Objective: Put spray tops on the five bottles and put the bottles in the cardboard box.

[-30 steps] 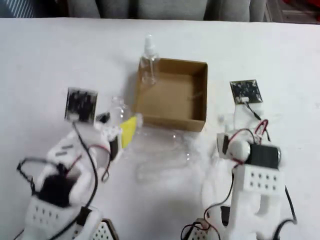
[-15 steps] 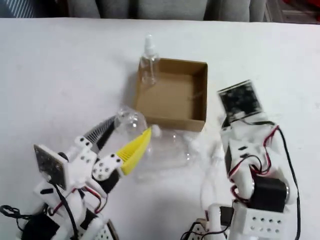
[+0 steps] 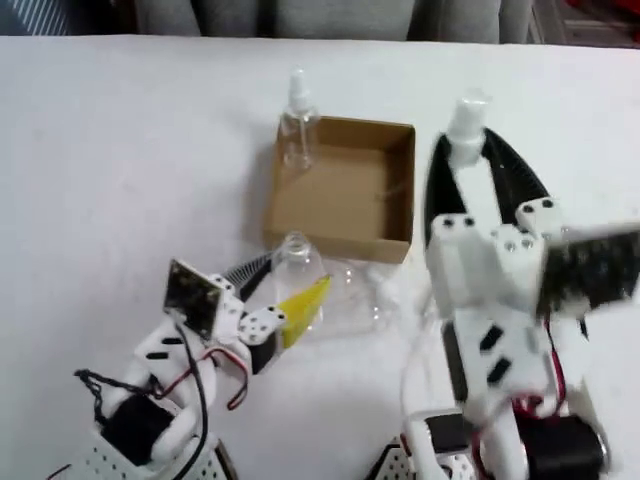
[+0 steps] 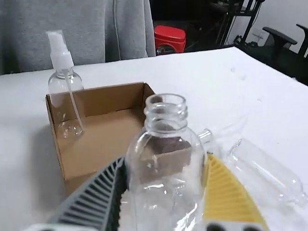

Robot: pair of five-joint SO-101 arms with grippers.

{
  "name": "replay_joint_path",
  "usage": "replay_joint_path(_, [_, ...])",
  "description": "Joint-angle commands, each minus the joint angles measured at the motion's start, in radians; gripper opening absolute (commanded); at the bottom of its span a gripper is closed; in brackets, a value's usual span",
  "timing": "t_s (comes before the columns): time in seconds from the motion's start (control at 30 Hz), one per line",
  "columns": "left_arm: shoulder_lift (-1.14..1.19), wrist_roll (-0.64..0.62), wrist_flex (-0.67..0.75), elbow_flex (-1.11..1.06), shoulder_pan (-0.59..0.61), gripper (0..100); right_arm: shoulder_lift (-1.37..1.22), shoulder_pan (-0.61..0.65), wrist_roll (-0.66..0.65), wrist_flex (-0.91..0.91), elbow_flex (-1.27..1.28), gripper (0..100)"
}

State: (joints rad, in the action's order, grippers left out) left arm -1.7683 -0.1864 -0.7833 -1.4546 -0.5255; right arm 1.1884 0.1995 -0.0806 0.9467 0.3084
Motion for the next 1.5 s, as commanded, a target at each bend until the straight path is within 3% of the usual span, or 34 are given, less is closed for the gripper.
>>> replay_joint_path(0.0, [-0.012,0.081,0.034,-0.008,-0.016,2,-0.021,0.084,0.011,-0.113,-0.071,1.5])
replay_joint_path(0.2, [-0.012,0.117,0.032,-0.009,-0.016,2,-0.11,0.097,0.041,-0.302,-0.11,1.5])
replay_joint_path(0.33, [-0.012,0.117,0.032,-0.011,-0.016,2,-0.189,0.153,0.17,-0.3,-0.172,1.4])
replay_joint_path(0.6, [-0.071,0.12,0.041,-0.061,-0.015,2,-0.14,0.318,0.216,-0.225,-0.124,1.4])
replay_joint_path(0.9, [-0.067,0.123,0.041,-0.066,-0.008,2,-0.048,0.318,0.21,-0.521,0.232,1.4])
replay_joint_path(1.2, [-0.067,0.121,0.068,-0.083,-0.007,2,-0.108,0.317,0.209,-0.73,0.347,1.4])
replay_joint_path(1.47, [-0.067,0.12,0.255,-0.186,0.071,2,-0.116,0.318,0.213,-0.742,0.433,1.4])
